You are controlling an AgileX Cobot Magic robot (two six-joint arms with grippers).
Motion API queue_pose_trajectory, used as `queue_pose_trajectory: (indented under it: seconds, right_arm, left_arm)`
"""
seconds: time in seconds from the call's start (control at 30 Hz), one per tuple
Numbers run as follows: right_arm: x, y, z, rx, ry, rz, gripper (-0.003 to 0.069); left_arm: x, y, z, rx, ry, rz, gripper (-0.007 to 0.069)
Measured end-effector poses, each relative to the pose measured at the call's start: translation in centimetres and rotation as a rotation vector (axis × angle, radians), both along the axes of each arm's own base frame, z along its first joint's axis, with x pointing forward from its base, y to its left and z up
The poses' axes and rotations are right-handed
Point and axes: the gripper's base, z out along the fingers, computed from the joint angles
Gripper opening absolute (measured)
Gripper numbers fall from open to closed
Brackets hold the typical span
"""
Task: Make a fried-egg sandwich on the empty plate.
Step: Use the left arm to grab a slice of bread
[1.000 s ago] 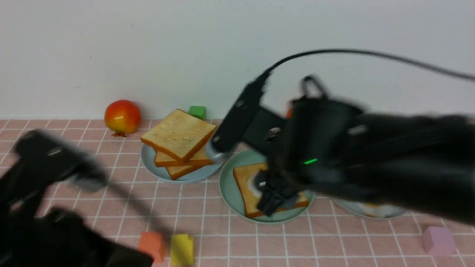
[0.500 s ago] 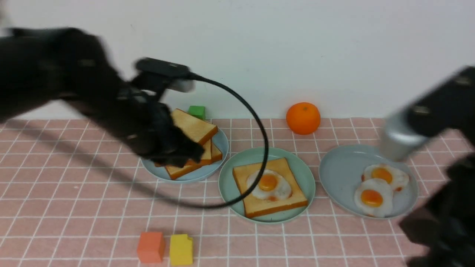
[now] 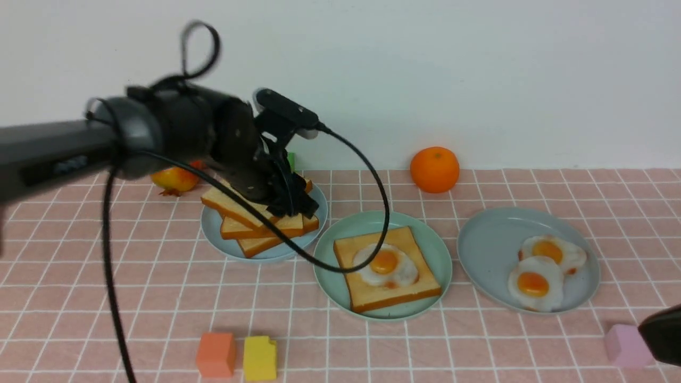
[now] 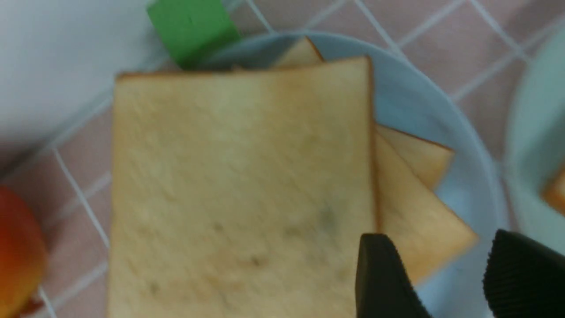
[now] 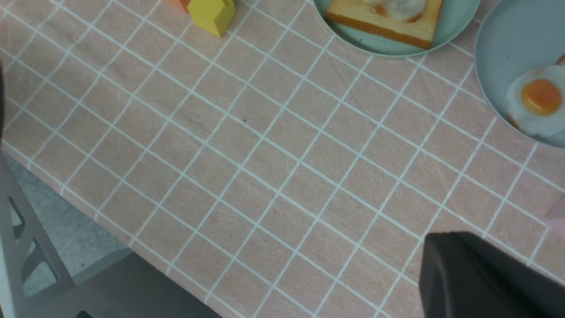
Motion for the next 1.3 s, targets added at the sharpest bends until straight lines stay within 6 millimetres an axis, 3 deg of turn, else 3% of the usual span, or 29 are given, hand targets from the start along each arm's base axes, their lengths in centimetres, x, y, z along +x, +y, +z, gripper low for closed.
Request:
queue_pose_trajectory:
  seconds: [0.2, 0.37, 0.73, 0.83, 1.0, 1.1, 1.3]
  right_arm:
    - [-0.1, 0.0, 0.0, 0.008, 0.010, 0.005, 0.0010]
    - [-0.2, 0.1, 0.0, 0.012, 0.016, 0.007, 0.0012]
    - [-0.7, 0.5, -0.1, 0.053, 0.077, 0.032, 0.0020]
    - [-0.7, 0.5, -0.1, 0.053, 0.078, 0.033, 0.0022]
    - [-0.7, 0.5, -0.1, 0.053, 0.078, 0.033, 0.0024]
    - [-0.7, 0.5, -0.1, 0.049, 0.073, 0.041, 0.0025]
    - [-0.7, 0.5, -0.1, 0.045, 0.069, 0.049, 0.0030]
  left_arm:
    - [0.6, -0.2, -2.5, 0.036, 0.022, -0.014, 0.0370]
    - [0.8, -0.2, -3.1, 0.052, 0.018, -0.024, 0.0331]
    - [1.0, -0.2, -3.0, 0.069, 0.003, -0.034, 0.0070]
    - [1.0, -0.1, -2.7, 0.068, 0.000, -0.033, 0.0050]
    - [0.5, 0.0, -0.8, 0.051, -0.022, -0.027, 0.0085]
    - [0.3, 0.1, 0.4, 0.036, -0.055, -0.026, 0.0179]
    - [0.3, 0.1, 0.4, 0.030, -0.053, -0.024, 0.0346]
